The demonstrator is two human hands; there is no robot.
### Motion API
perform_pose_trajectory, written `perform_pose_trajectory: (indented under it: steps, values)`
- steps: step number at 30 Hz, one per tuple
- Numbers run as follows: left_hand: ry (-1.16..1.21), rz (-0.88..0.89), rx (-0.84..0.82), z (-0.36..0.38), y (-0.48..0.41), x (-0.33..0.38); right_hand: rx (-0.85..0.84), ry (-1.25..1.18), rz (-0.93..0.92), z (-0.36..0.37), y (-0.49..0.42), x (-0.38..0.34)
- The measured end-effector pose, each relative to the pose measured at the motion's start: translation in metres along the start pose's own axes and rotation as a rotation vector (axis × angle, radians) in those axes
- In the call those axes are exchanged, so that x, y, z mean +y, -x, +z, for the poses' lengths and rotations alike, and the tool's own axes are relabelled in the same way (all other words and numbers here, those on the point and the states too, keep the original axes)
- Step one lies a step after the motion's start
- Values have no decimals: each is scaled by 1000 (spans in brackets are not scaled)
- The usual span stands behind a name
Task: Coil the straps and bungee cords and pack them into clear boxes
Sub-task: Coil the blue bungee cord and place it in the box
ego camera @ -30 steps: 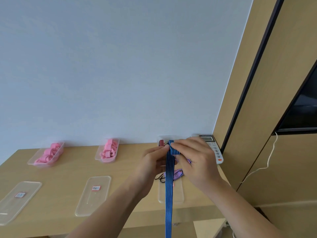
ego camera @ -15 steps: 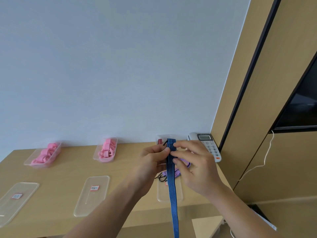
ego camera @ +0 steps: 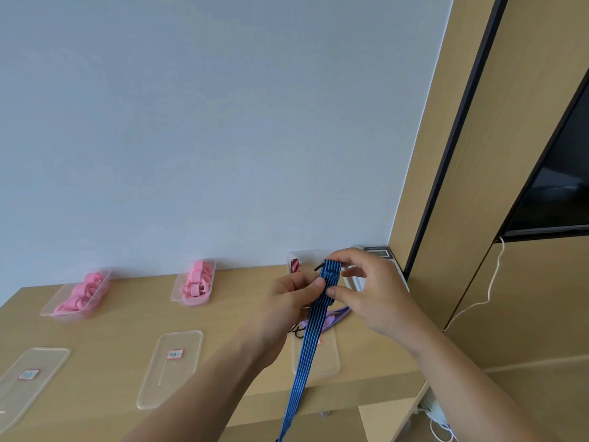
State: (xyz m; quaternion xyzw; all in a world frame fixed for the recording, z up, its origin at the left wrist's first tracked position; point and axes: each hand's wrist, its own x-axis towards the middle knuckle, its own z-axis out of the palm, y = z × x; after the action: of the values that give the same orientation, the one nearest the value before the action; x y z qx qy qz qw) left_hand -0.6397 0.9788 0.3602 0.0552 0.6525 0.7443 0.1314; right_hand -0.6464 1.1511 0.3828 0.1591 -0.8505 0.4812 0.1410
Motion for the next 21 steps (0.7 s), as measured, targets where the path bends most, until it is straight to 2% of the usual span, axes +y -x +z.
perform_pose_trajectory:
  steps: [4, 13, 21]
  values:
    - [-47, -69, -6, 2, 3, 1, 83, -74, 20, -1, -1, -3]
    - [85, -107, 104, 0, -1, 4, 257, -99, -59, 8, -4, -10]
    - [66, -114, 82, -2, -5, 9, 284, -56, -110, 12, -9, -7]
